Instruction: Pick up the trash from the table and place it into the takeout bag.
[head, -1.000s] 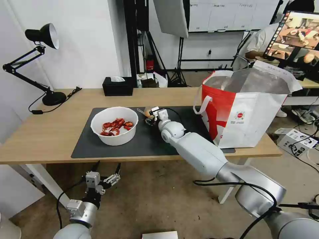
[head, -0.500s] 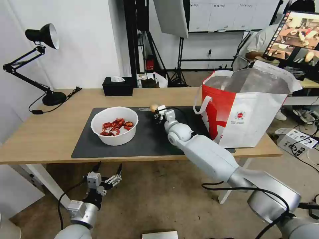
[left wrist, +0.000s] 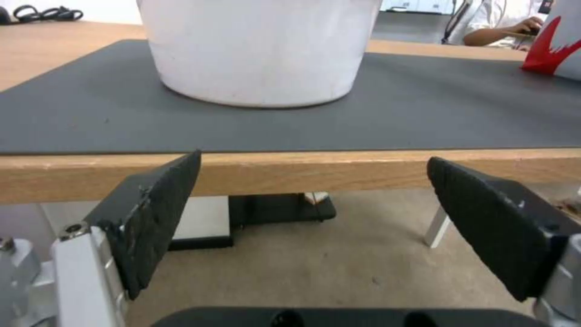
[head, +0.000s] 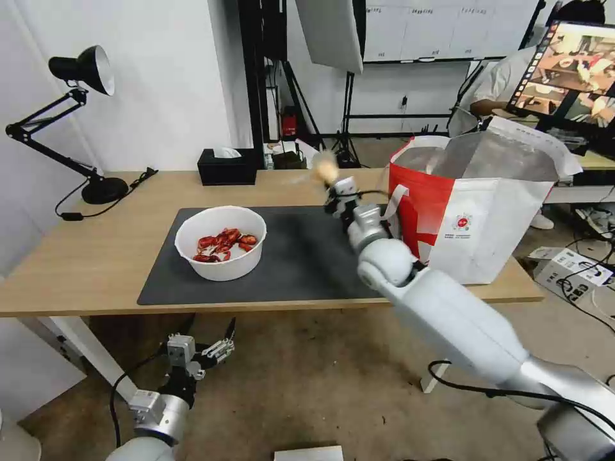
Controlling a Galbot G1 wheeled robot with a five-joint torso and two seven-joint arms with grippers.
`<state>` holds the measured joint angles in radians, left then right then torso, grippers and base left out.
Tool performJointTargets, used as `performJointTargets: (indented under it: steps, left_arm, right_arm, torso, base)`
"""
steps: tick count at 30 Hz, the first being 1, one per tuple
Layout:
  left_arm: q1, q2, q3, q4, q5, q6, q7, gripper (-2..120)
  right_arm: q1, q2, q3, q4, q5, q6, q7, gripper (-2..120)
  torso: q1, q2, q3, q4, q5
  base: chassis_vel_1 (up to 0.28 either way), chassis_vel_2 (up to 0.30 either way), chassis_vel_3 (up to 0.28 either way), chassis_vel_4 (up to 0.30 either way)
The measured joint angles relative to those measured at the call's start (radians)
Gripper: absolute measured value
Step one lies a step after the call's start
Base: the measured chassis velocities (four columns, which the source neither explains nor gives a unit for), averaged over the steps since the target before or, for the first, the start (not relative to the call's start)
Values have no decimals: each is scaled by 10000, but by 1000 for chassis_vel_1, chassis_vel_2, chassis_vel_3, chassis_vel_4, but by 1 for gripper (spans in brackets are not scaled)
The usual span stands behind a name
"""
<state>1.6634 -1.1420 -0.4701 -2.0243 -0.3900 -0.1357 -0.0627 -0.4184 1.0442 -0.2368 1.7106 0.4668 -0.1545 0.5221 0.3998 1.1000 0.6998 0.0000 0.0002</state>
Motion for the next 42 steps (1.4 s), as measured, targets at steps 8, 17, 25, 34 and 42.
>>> performJointTargets:
  steps: [8,17,25,34,42]
  left_arm:
    - [-12,37,142,-10,132,82,-17,100]
    - [-25,21,201,7,148,82,-21,100]
    - [-88,-1,293,19,157,82,-21,100]
    - [-88,40,310,-26,157,82,-11,100]
    - [-88,60,329,-93,151,82,-3,100]
  right_arm:
    - [-703,-1116,1368,1382,520,-251,883,6]
    - [-782,-1570,2170,1386,1137,1,909,6]
    - [-774,-2213,2748,1396,1466,-51,1069,6]
    - [-1166,-3014,3184,1999,2653,-1847,2158,6]
    - [-1463,-3380,3343,2239,3509,-2494,2245,34]
  torso:
    - [1,0,0,0,0]
    - [1,0,1,0,-1]
    - [1,0,1,0,-1]
    - [2,0,1,-1,-1]
    - [1,0,2,0,-1]
  base:
    - [0,0,0,0]
    - [0,0,0,0]
    - [0,0,0,0]
    - [0,0,0,0]
    - [0,0,0,0]
